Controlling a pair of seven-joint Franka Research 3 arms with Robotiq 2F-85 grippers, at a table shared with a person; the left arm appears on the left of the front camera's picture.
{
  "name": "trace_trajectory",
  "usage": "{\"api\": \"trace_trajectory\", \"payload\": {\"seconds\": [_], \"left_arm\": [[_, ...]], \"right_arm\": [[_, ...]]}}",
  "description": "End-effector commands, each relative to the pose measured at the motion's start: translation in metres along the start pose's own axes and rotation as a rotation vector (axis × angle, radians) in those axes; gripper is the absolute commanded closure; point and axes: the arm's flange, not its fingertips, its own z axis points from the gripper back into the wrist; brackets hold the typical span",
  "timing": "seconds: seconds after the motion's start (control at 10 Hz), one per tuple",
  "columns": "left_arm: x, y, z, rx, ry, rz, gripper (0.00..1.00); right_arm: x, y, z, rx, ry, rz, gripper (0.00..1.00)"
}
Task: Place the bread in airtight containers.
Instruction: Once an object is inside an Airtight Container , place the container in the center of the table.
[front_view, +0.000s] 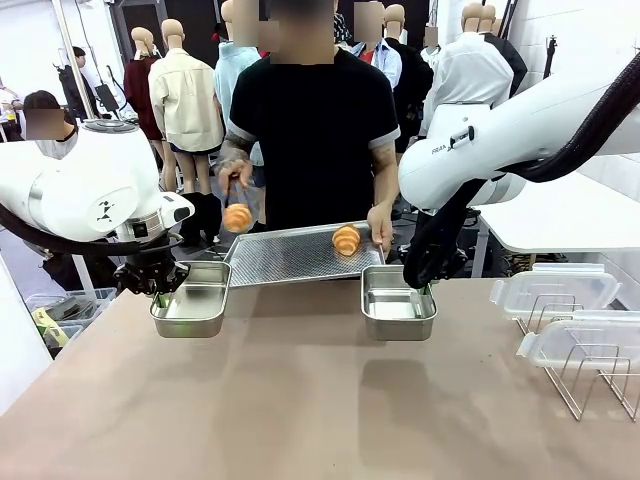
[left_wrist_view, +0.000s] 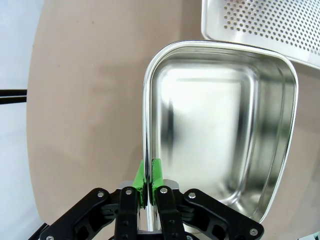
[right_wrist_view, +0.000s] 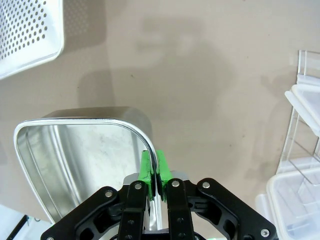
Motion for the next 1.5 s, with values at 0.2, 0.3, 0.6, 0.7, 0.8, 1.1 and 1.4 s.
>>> {"api": "trace_trajectory", "payload": {"seconds": [0.2,0.3,0.6,0.7,0.8,1.1,1.4], "left_arm": [[0.0031,0.0016,0.0041,0.016,-0.015,-0.008,1.00],[0.0031,0.0016,0.0041,0.016,-0.015,-0.008,1.00],[0.0031,0.0016,0.0041,0.016,-0.015,-0.008,1.00],[0.0031,0.0016,0.0041,0.016,-0.015,-0.008,1.00],[0.0031,0.0016,0.0041,0.016,-0.015,-0.008,1.00],[0.0031,0.0016,0.0041,0.016,-0.015,-0.008,1.00],[0.0031,0.0016,0.0041,0.016,-0.015,-0.008,1.00]], "right_arm": [[0.0029,0.0012,0.0012,0.003,-0.004,0.008,1.00],[0.0029,0.0012,0.0012,0.003,-0.004,0.008,1.00],[0.0029,0.0012,0.0012,0.003,-0.004,0.008,1.00],[0.0029,0.0012,0.0012,0.003,-0.004,0.008,1.00],[0.0029,0.0012,0.0012,0.003,-0.004,0.008,1.00],[0.0029,0.0012,0.0012,0.003,-0.004,0.008,1.00],[0.0029,0.0012,0.0012,0.003,-0.004,0.008,1.00]]}}
